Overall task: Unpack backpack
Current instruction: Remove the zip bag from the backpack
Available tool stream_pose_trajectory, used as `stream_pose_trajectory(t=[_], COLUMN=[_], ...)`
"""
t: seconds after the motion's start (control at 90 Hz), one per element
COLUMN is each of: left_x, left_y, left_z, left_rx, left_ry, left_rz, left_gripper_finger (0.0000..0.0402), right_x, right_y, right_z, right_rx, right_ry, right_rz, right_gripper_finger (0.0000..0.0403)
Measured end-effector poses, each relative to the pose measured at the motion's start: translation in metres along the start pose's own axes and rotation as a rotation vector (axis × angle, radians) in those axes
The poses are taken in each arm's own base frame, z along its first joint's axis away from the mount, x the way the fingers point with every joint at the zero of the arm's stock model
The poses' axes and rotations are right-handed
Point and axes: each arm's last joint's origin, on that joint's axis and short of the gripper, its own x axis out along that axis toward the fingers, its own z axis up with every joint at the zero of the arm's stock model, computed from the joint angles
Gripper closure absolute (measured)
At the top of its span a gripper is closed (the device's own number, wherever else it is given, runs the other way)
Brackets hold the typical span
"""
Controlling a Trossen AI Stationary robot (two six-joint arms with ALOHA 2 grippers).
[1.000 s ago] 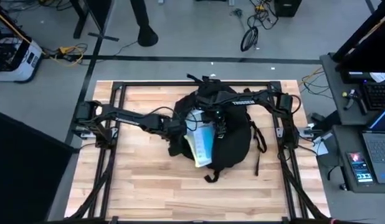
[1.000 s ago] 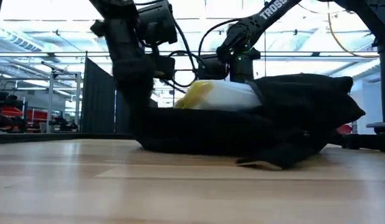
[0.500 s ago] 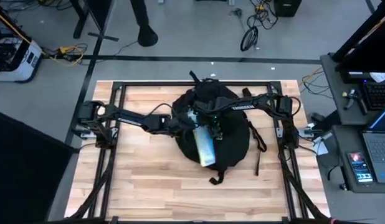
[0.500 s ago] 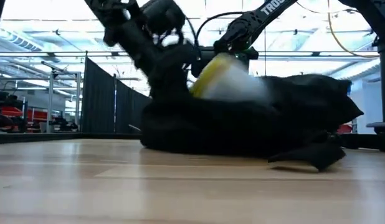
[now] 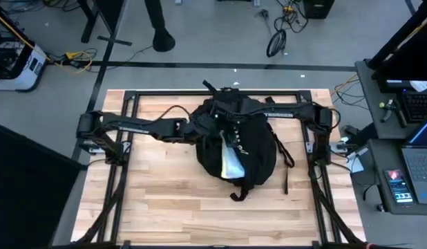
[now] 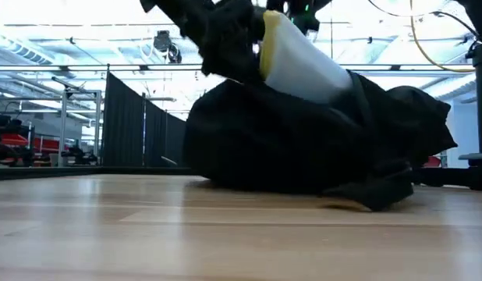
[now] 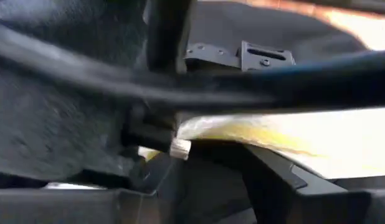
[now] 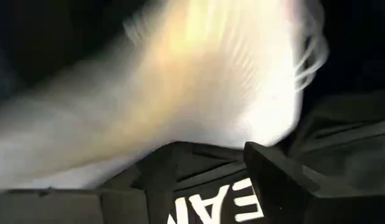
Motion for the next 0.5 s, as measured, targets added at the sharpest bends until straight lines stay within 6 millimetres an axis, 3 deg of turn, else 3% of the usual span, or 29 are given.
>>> stream_pose_trajectory(t=[0.189, 0.367, 0.5], left_x=[-0.023, -0.026, -0.047], left_y=[0.003, 0.006, 0.008], left_z=[0.020, 0.020, 0.022], left_rx=[0.034, 0.031, 0.036], left_ry=[-0.082, -0.066, -0.059], left_rz=[0.021, 0.036, 0.048], left_gripper_finger=[0.0259, 0.0259, 0.0259], right_x=[-0.034, -0.035, -0.043], right_y=[0.000, 0.005, 0.006], right_z=[0.012, 0.018, 0.030], right_rx=[0.028, 0.025, 0.026], right_ry=[-0.123, -0.168, -0.269], right_rz=[-0.020, -0.034, -0.046], right_gripper_finger=[0.0227, 0.0227, 0.0227])
